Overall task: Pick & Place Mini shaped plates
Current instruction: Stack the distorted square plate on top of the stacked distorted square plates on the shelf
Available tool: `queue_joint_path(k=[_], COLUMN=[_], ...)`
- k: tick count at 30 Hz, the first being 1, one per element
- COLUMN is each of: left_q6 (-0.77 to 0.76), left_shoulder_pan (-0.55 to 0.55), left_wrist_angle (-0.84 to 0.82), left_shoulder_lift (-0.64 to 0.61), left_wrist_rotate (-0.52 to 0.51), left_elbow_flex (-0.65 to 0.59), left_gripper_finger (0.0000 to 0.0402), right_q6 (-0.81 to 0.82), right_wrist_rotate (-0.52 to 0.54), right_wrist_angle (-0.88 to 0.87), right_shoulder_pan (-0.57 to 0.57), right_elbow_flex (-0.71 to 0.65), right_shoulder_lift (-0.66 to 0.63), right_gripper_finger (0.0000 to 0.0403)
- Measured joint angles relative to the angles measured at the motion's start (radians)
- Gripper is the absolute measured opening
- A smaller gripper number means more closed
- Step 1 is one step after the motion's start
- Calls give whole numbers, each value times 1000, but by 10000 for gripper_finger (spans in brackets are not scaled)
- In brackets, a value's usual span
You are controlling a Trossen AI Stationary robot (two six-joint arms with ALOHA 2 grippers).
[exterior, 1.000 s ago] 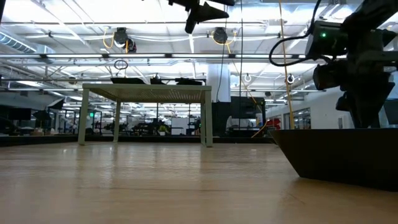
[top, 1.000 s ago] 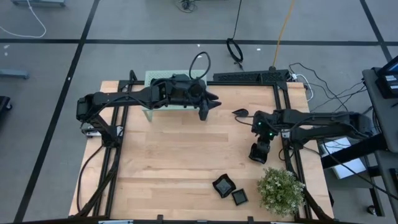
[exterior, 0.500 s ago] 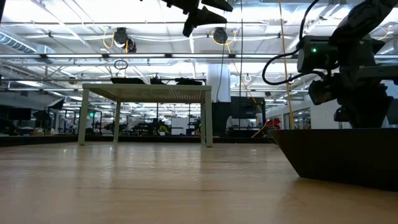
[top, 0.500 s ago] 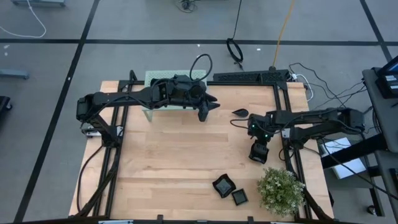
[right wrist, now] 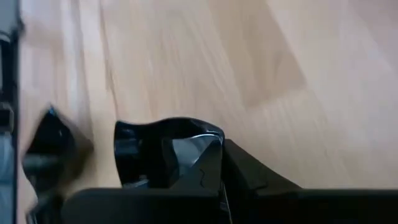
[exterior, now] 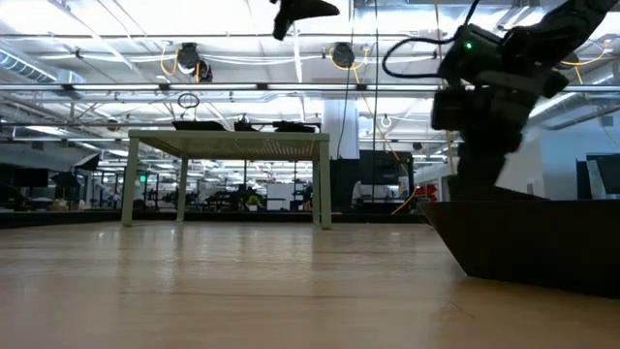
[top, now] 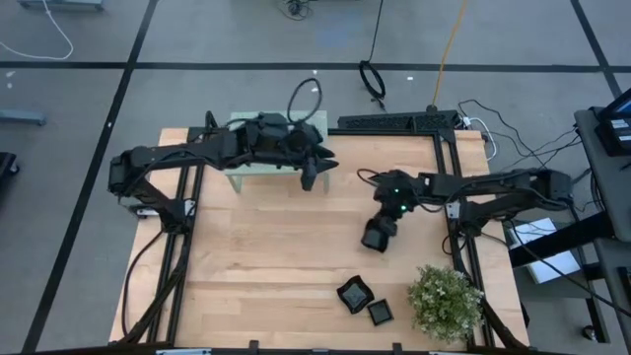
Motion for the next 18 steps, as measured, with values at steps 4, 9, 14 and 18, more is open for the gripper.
queue_joint_path(k=[4,9,14,18], left_q6=[24,61,70,70], left_shoulder_pan=[0,0,0,0], left_wrist_angle=[-4,2,6,3], left_shoulder_lift=[-51,-94,-115,-125], left_wrist_rotate=[-2,-2,-3,-4], left_elbow_flex=[1,1,1,0], left_gripper_finger=[154,154,154,154], right_q6=[-30,-144,-228,-263], right_wrist_rotate=[5,23,-5,-28], right_wrist_angle=[40,37,46,49], right_shoulder_pan=[0,-7,-18,-17], right_elbow_flex=[74,233,425,569], right_shoulder_lift=[128,355,533,625], right_gripper_finger=[0,0,0,0])
